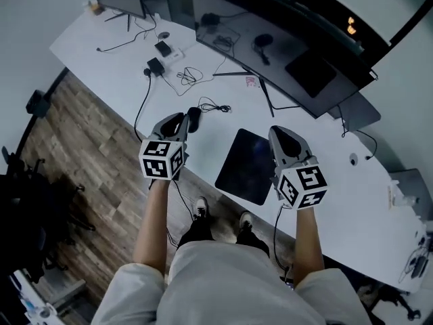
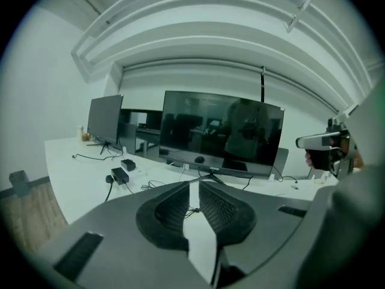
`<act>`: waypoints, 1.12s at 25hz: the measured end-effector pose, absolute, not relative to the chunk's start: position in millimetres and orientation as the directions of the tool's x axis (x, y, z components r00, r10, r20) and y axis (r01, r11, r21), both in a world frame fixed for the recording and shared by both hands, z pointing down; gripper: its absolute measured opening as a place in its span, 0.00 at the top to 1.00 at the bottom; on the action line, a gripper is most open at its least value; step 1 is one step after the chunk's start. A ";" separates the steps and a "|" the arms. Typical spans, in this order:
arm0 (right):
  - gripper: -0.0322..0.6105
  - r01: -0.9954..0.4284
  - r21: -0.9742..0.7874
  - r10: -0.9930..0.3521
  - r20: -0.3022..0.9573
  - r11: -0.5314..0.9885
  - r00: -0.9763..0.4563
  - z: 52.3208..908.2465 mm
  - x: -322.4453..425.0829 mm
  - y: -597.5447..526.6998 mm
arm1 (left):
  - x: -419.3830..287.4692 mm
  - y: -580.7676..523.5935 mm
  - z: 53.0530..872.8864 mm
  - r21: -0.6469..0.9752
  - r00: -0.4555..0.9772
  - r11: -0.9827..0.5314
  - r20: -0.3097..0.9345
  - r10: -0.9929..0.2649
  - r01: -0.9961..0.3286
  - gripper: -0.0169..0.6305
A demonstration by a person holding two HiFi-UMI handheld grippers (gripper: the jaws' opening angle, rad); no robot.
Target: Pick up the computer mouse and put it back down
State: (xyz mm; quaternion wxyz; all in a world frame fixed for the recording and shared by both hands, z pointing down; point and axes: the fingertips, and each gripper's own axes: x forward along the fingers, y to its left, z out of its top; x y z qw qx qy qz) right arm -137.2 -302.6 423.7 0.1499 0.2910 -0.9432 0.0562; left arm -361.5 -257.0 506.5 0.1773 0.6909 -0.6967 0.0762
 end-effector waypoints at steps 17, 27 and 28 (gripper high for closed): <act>0.93 -0.639 -0.054 -0.520 0.531 0.767 -0.669 535.7 -160.1 -307.9 | -389.8 -338.9 720.9 0.140 0.106 -0.011 0.693 -0.713 -0.990 0.52; 0.93 -0.670 -0.036 -0.543 0.554 0.741 -0.631 538.0 -128.8 -307.1 | -393.2 -346.8 737.5 0.076 0.056 -0.002 0.723 -0.689 -0.997 0.52; 0.93 -0.671 -0.036 -0.547 0.549 0.740 -0.632 533.8 -125.0 -306.6 | -392.3 -345.8 732.3 0.090 0.065 -0.001 0.711 -0.700 -0.996 0.52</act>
